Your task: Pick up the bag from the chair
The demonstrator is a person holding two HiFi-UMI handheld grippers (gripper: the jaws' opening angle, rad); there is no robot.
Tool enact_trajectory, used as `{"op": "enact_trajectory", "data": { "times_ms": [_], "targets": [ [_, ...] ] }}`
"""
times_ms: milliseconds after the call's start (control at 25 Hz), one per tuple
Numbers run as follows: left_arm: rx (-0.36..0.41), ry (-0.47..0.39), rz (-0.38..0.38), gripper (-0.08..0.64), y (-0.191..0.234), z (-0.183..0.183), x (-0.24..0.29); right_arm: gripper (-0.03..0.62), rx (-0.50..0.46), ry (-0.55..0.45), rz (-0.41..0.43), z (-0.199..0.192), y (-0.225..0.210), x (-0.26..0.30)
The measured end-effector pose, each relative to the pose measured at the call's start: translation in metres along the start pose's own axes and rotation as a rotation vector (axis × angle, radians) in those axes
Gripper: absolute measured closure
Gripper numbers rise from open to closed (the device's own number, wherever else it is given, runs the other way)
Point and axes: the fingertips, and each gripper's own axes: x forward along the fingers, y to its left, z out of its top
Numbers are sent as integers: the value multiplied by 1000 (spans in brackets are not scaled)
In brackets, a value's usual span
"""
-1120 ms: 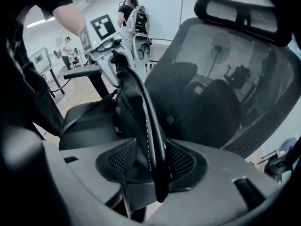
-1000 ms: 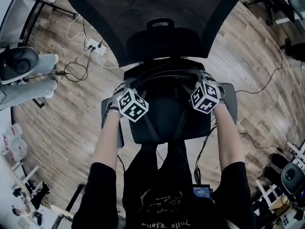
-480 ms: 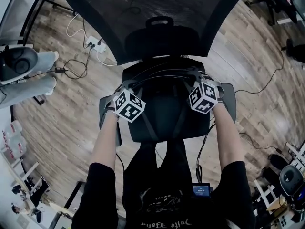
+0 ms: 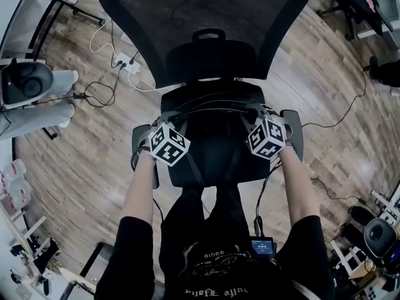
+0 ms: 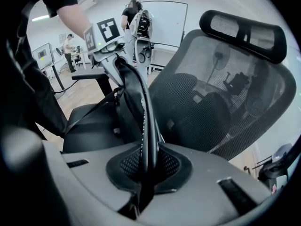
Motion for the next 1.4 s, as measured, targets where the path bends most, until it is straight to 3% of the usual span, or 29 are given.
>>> {"op": "enact_trajectory", "data": {
  "times_ms": [240,800,1400],
  "targets": [
    [31,-4,-22,488,-23,-1,-32,574,2,28,34,4,29,-36],
    [88,-52,-82,488,-77,15,-129,574,-52,36,-11,28,75,-143],
    [-23,-231,26,486,-127,24,-231,575,53,-54,-200,56,122,-245]
  ]
}}
